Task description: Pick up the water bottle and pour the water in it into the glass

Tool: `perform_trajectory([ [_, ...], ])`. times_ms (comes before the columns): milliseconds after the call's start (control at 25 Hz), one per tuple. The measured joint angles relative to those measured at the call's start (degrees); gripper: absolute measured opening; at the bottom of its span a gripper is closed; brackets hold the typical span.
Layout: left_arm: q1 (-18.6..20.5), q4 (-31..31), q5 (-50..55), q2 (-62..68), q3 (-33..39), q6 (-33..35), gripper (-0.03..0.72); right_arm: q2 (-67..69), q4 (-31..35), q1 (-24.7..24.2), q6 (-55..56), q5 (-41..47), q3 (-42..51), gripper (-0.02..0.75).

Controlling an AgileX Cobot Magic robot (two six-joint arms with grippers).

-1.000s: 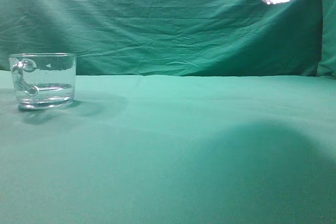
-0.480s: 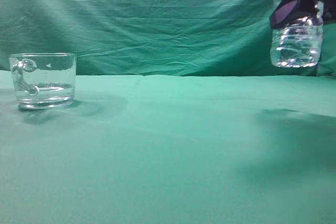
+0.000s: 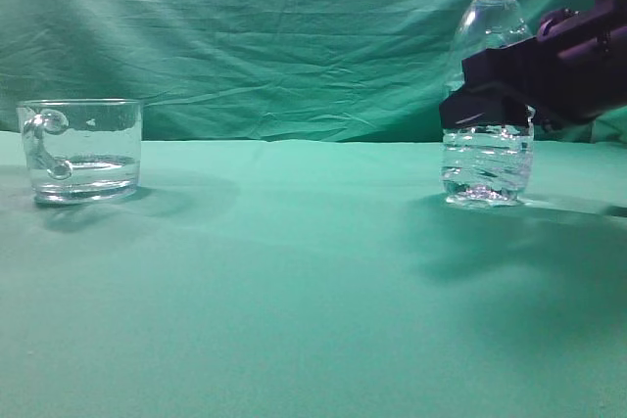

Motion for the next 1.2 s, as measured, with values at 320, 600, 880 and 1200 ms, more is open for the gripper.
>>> perform_trajectory([
  [320,0.0,0.0,0.0,0.0,0.0,0.0,0.0,1.9,2.4,0.0,-1.0,-3.1,-0.1,0.377],
  [600,0.0,0.0,0.0,0.0,0.0,0.0,0.0,1.1,4.6,0.0,-1.1,-2.9,-0.1,0.644],
  [880,0.0,0.0,0.0,0.0,0.0,0.0,0.0,-13.9,5.0,0.0,0.3,9.5,-0.1,0.644],
  [1200,0.0,0.0,0.0,0.0,0.0,0.0,0.0,-35.5,1.5,0.0,6.4,25.9,0.0,0.546],
])
